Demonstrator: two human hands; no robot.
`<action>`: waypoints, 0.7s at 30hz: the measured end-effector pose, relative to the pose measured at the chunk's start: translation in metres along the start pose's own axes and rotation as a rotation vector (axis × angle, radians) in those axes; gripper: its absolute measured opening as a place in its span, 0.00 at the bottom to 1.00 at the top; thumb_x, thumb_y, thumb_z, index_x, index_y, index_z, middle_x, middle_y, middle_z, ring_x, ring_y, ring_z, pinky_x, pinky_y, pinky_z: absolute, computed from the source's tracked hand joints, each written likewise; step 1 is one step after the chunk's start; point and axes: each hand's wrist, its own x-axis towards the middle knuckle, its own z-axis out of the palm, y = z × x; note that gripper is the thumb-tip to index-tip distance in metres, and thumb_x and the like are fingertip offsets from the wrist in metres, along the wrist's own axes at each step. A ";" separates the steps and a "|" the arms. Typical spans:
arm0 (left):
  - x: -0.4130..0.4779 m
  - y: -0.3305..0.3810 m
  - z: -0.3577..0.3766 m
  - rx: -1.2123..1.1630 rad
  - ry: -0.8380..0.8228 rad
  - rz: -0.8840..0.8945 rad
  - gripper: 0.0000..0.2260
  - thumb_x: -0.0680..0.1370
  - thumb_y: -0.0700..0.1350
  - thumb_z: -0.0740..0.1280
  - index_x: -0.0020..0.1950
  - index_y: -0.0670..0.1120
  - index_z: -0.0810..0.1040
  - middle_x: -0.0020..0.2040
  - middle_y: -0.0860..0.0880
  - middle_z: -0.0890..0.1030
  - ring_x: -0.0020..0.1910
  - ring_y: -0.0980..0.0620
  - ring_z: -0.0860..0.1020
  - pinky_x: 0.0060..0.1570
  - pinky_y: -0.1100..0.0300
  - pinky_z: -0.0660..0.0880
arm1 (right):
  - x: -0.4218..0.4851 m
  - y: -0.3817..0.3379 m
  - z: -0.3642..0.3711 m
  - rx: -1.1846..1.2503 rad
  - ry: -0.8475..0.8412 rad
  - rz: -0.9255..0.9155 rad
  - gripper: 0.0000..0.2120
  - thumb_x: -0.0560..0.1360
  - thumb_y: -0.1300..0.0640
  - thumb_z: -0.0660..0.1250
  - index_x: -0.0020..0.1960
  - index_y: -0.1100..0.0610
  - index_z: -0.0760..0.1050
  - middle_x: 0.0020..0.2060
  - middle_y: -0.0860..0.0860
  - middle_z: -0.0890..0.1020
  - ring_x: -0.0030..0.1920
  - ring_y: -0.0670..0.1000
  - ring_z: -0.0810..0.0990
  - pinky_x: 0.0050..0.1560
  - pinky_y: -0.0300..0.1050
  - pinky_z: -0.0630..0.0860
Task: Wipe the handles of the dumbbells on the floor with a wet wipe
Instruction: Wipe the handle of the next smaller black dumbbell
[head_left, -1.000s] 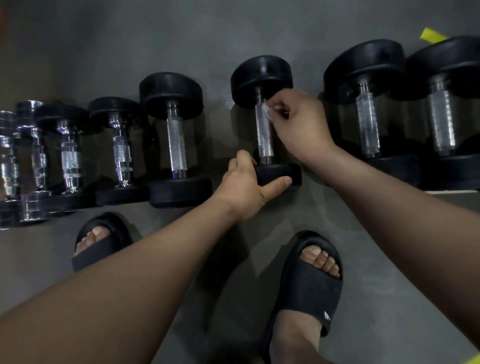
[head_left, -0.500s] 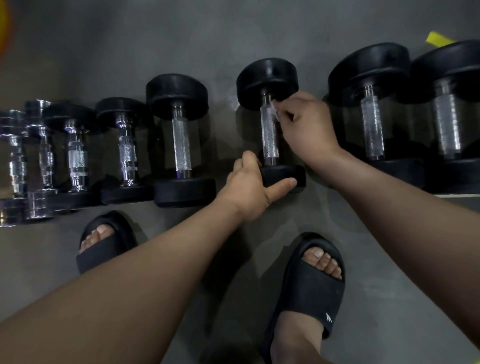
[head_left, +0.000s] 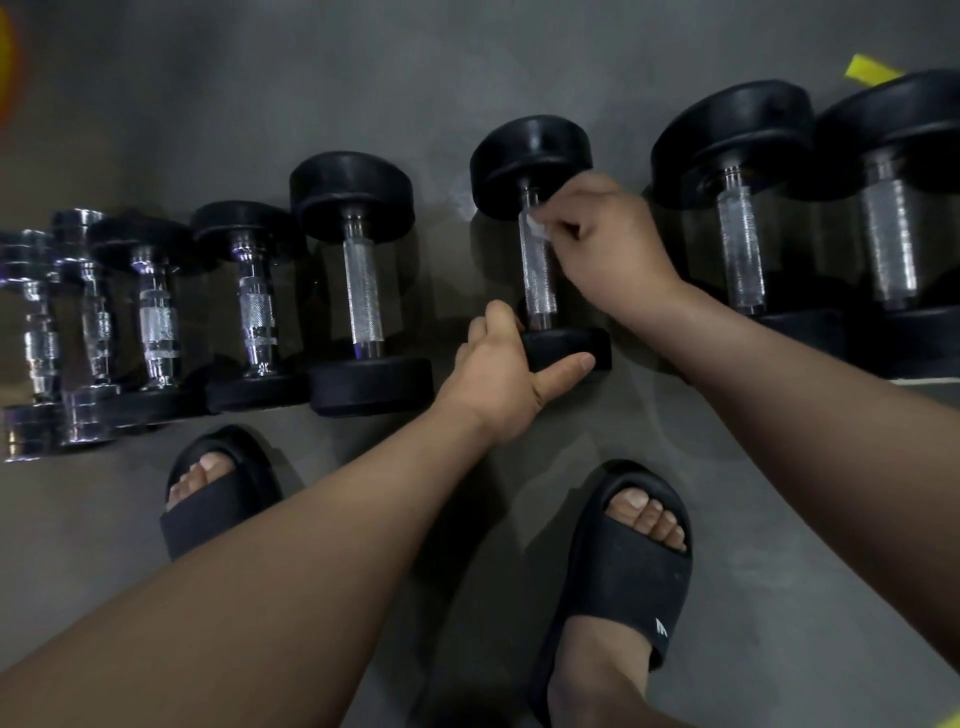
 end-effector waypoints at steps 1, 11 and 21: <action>0.000 0.001 0.000 0.001 -0.006 -0.004 0.30 0.70 0.68 0.72 0.57 0.49 0.64 0.59 0.47 0.69 0.61 0.43 0.73 0.62 0.44 0.75 | 0.006 -0.001 0.000 -0.012 0.009 0.024 0.09 0.77 0.63 0.67 0.53 0.60 0.85 0.50 0.54 0.82 0.50 0.52 0.81 0.54 0.48 0.78; -0.008 0.009 0.002 0.017 0.024 -0.024 0.35 0.71 0.69 0.71 0.62 0.45 0.64 0.64 0.44 0.70 0.63 0.40 0.72 0.63 0.42 0.73 | -0.004 -0.006 -0.008 -0.070 -0.103 -0.054 0.08 0.77 0.63 0.69 0.53 0.61 0.85 0.50 0.55 0.81 0.49 0.54 0.82 0.52 0.43 0.77; -0.006 0.013 -0.004 -0.004 -0.092 -0.029 0.21 0.81 0.63 0.59 0.62 0.47 0.63 0.66 0.44 0.66 0.67 0.38 0.65 0.64 0.49 0.64 | -0.017 -0.008 -0.021 -0.117 -0.163 -0.071 0.08 0.78 0.62 0.70 0.55 0.59 0.85 0.49 0.54 0.81 0.49 0.53 0.81 0.53 0.45 0.78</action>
